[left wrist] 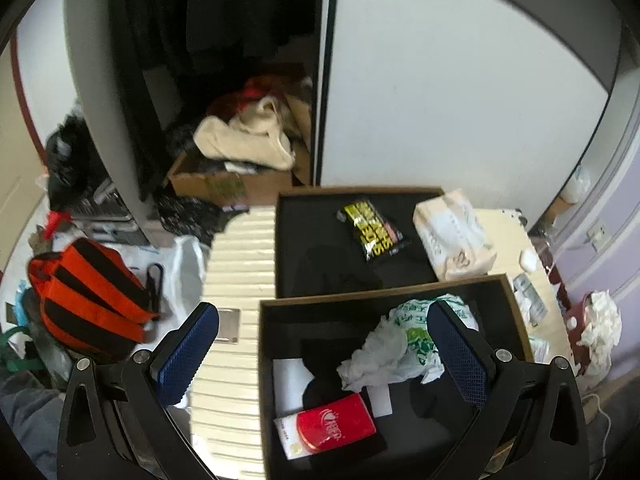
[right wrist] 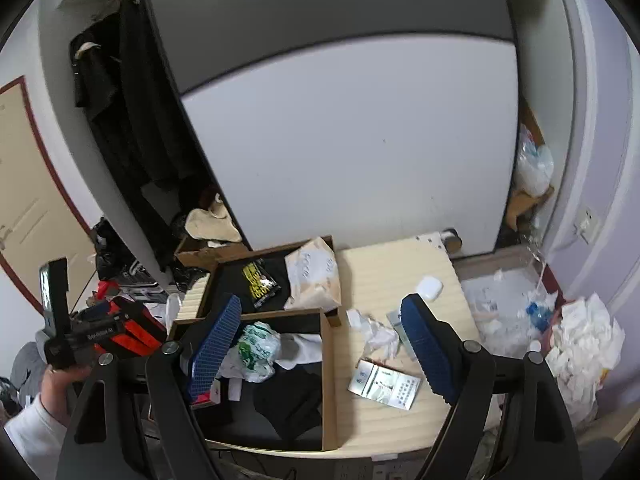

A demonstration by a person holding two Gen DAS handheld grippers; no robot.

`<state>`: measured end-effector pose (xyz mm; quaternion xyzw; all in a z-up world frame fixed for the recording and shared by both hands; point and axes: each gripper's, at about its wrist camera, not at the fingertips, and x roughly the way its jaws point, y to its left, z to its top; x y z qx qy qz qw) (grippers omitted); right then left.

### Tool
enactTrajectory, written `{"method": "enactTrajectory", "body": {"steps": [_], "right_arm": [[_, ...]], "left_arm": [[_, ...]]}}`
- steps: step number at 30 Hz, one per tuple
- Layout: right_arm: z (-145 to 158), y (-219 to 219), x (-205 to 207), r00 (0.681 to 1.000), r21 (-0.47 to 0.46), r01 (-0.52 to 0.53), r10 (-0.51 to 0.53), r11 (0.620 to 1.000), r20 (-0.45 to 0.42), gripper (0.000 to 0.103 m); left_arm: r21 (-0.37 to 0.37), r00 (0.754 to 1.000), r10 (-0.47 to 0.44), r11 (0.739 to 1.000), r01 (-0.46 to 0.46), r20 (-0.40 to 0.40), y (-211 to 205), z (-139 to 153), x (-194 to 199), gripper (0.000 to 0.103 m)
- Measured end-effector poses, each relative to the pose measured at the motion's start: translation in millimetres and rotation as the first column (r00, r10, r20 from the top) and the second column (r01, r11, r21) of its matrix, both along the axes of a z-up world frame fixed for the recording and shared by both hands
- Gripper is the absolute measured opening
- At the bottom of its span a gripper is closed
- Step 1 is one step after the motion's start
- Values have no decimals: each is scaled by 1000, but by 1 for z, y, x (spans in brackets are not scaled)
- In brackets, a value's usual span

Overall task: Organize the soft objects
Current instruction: 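Bring the open left gripper back over the box toward the shoe shine wipes pack, then grasp the black-and-yellow shoe shine wipes pack with the left gripper and lift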

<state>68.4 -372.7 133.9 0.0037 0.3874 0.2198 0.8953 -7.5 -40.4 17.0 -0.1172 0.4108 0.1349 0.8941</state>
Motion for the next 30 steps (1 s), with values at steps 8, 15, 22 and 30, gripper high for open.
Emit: {"method": "enactTrajectory", "body": {"steps": [8,15,22,30], "right_arm": [[-27,13,8,995,-53,-16,11,998,-99,81],[-45,32,12,986,-118,-60,40,991,-160,81],[-51,35,8,982,-165,-83,53,983,-182,81],[-57,23,17,972,-109,-32,6,994,-234,81]], "left_arm": [[-35,997,-31,999,29,-77,32,-47,36,103],[-291,989,17,955,-59,-147,73,-71,76,103],[-406,974,104,896,-180,-202,78,-67,127,103],[-417,941,37,890,-185,-337,41,-95,200,103]]}}
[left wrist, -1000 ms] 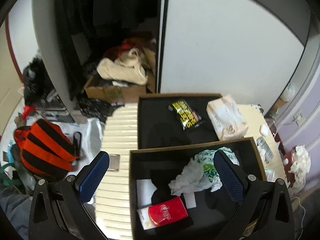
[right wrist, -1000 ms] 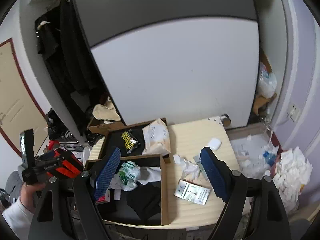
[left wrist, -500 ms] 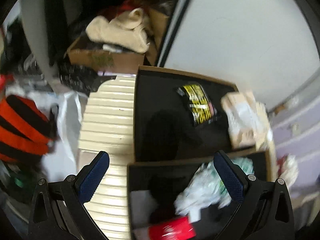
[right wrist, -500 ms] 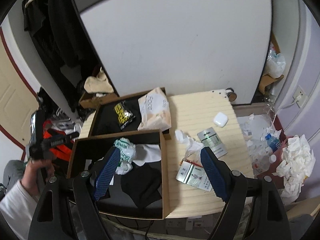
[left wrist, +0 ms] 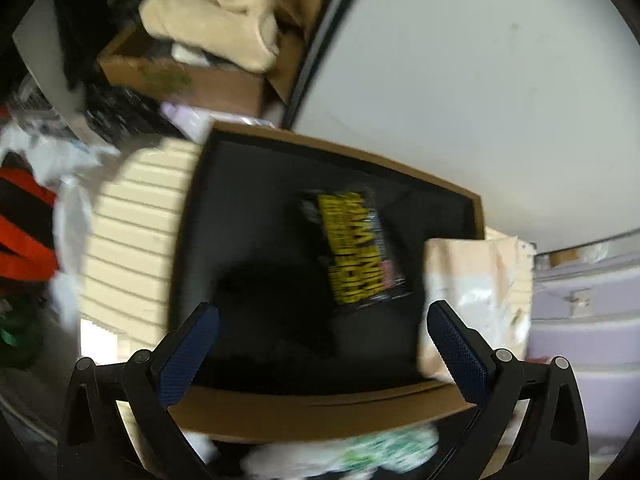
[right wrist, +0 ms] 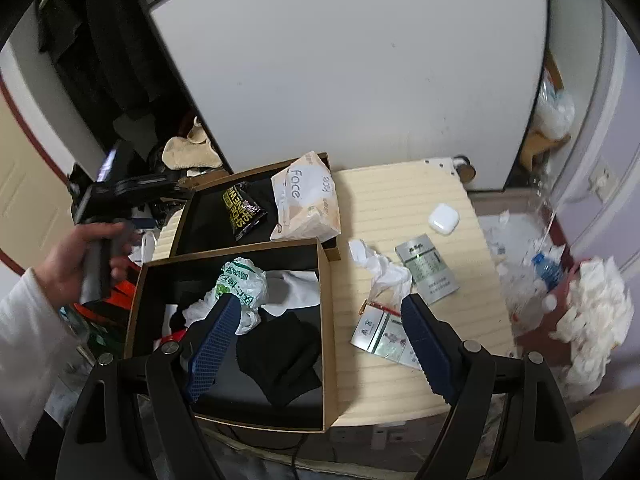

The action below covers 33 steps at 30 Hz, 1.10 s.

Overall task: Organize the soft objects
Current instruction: 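Grasp the black-and-yellow shoe shine wipes pack with the left gripper and lift, then carry the wipes pack over the black tray and open the left gripper beside the red pack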

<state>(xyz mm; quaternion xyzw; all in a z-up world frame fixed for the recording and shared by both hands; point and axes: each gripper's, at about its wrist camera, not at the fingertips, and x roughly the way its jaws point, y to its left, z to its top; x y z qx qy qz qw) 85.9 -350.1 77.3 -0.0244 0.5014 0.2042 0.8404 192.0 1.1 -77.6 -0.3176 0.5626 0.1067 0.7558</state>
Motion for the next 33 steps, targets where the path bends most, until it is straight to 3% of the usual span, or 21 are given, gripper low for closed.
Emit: {"method": "enactTrajectory", "body": {"steps": [6,11,16,17,19,20,26,33], "right_arm": [[-6,-13,10,996,62,64,-60,996,-69,81],[-7,-28,21,987,115,124,-111,986,-120,81],[-16,-42,33,966,158,197,-164,967,-199,81],[-18,-46,35,960,176,211,-170,961,-225,81],[-19,-50,36,953,211,229,-174,950,-250,81],[-19,-52,37,951,222,235,-176,946,-255,81],[-5,-61,39,954,266,260,-204,928,-222,81],[-2,-73,42,944,310,303,-239,901,-228,81]], "left_arm": [[-76,992,83,993,-90,-90,-8,-40,35,103],[-22,978,137,990,-142,-154,-7,-66,46,103],[-11,976,146,989,-150,-161,-11,-76,49,90],[-13,976,146,989,-150,-160,-12,-77,49,83],[-10,979,149,988,-152,-142,-15,-75,48,65],[-15,981,145,989,-148,-128,-17,-73,49,50],[0,977,145,989,-147,-158,-27,-57,40,41],[17,987,138,990,-137,-89,-30,-12,15,40]]}}
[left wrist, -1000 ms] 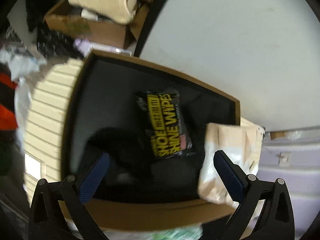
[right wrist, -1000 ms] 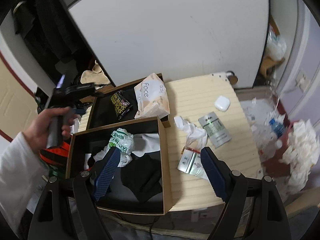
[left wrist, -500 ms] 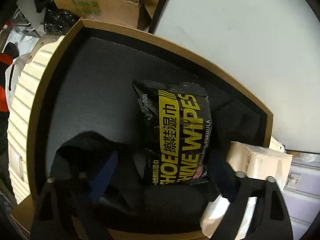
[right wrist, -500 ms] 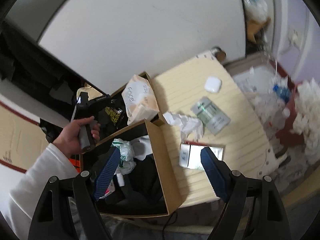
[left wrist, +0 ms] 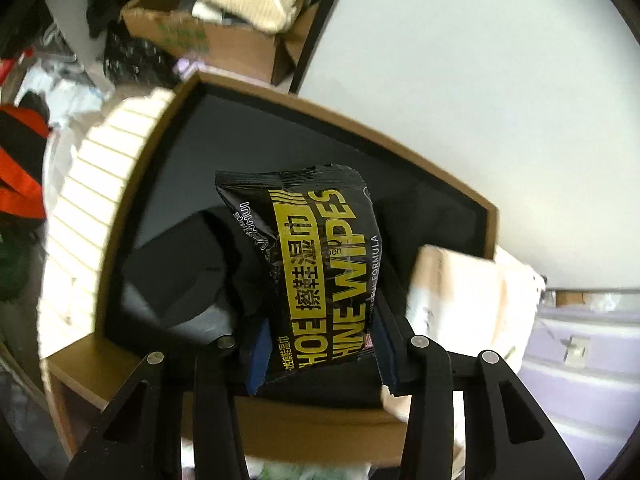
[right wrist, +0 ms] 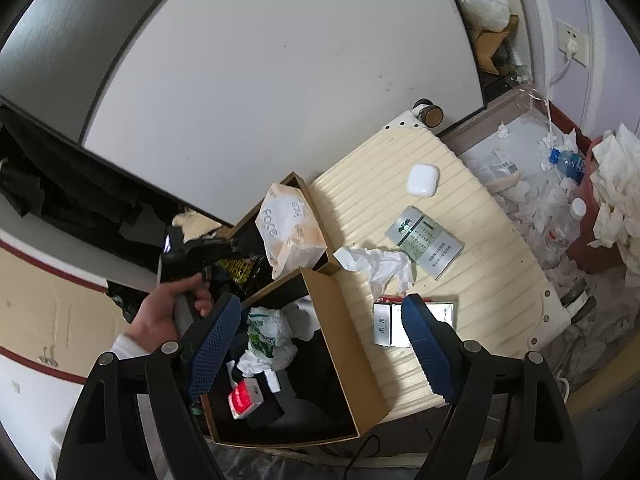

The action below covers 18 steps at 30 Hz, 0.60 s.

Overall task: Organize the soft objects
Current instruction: 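Carry the wipes pack over the black tray and open the left gripper beside the red pack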

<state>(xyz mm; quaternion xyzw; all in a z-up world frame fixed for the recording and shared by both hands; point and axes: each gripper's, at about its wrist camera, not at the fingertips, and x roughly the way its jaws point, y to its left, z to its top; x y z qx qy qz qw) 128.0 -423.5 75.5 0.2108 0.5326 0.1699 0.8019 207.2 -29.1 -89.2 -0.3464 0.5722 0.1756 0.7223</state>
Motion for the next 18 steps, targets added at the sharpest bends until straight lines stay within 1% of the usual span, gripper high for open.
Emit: {"method": "enactTrajectory", "body": {"steps": [3,4,7,9,12,15,18], "right_arm": [[4,-2,-2,1000,3,2,-2,1000,15,82],[5,-3,-3,1000,3,3,-3,1000,21,82],[8,-3,-4,1000,8,2,-2,1000,31,81],[9,-4,-5,999,4,2,-3,1000,35,81],[10,-4,-6,999,0,4,-4,1000,38,81],[9,-5,-6,999,-1,5,-5,1000,34,81],[6,-4,-7,1000,-16,7,-6,1000,29,81]], "left_arm": [[10,999,-28,1000,27,47,-2,27,-18,40],[12,996,-40,999,39,78,-5,40,-28,40],[38,985,-99,995,95,141,-15,66,-52,40],[83,971,-161,986,148,179,-24,82,-74,40],[143,950,-217,972,188,224,-33,100,-114,40],[144,931,-247,966,214,269,-36,99,-152,40],[138,924,-262,963,231,279,-41,87,-186,41]]}}
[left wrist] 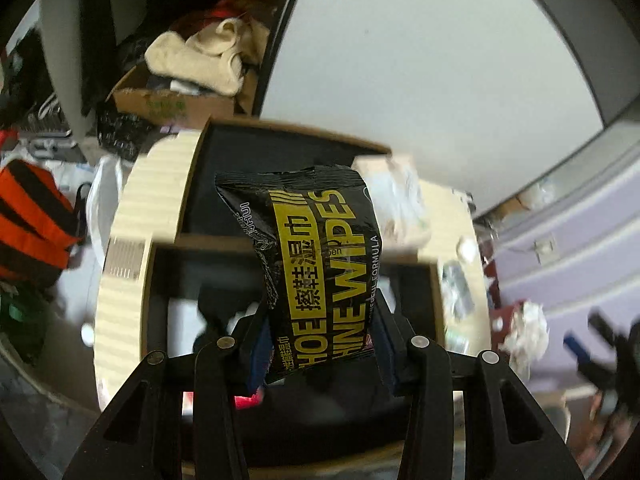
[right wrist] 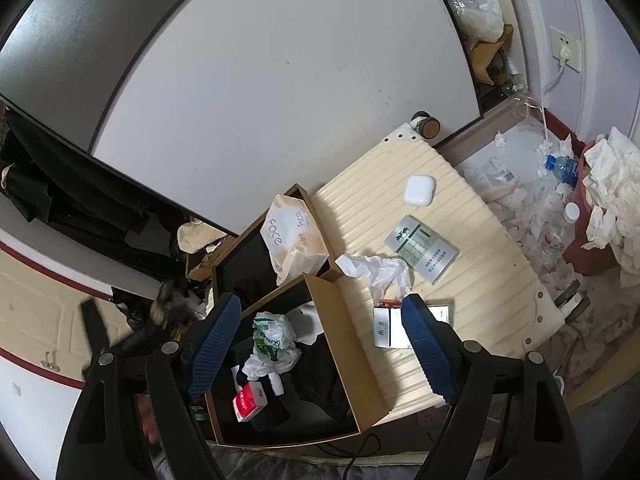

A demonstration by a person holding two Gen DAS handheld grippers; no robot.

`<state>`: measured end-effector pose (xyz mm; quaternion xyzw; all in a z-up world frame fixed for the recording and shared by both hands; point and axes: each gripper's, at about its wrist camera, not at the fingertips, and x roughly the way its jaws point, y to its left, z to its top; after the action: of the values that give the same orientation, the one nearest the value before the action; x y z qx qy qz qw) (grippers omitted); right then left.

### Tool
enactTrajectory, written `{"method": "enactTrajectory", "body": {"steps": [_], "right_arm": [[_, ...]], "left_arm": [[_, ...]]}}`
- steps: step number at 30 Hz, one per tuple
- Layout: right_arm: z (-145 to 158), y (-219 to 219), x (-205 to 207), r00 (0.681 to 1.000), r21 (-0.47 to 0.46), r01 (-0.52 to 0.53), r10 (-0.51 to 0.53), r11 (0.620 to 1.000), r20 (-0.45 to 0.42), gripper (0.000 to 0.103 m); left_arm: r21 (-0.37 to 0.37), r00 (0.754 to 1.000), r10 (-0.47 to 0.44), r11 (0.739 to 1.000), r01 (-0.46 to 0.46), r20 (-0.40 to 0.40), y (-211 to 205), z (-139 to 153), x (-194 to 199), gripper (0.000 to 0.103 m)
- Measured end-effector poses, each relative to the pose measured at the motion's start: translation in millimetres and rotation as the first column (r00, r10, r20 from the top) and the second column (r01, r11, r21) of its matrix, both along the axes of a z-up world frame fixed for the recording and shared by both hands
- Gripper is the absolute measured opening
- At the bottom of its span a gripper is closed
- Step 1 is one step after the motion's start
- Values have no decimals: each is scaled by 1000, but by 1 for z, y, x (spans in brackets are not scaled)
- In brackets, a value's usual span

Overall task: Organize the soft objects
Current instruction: 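Carry the wipes pack over the black tray and open the left gripper beside the red pack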

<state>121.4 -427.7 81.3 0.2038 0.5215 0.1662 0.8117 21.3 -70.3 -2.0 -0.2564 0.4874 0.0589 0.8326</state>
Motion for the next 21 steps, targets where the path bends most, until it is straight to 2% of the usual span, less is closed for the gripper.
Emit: {"method": "enactTrajectory", "body": {"steps": [2,4,7,11,17,21], "right_arm": [[-3,1,0,1000,-17,-3,3,1000,-5,81],[-5,3,1,1000,-36,-9,9,999,-7,81],[-9,5,3,1000,-86,-11,10,996,-7,81],[-15,11,5,1000,-122,-17,15,992,-18,81],[-27,29,3,998,-191,-54,46,980,-48,81],[-31,44,-2,994,-237,-105,93,966,-59,81]], "left_arm": [[8,1000,3,1000,-3,-1,0,-11,-22,41],[21,998,62,998,-61,-27,9,-21,-35,41],[-44,994,104,993,-105,-22,20,-24,-39,41],[-68,987,152,985,-156,-50,33,-28,-36,41],[-123,984,101,985,-119,-146,40,-53,-31,41],[-193,978,100,972,-136,-183,47,-66,-31,41]]}}
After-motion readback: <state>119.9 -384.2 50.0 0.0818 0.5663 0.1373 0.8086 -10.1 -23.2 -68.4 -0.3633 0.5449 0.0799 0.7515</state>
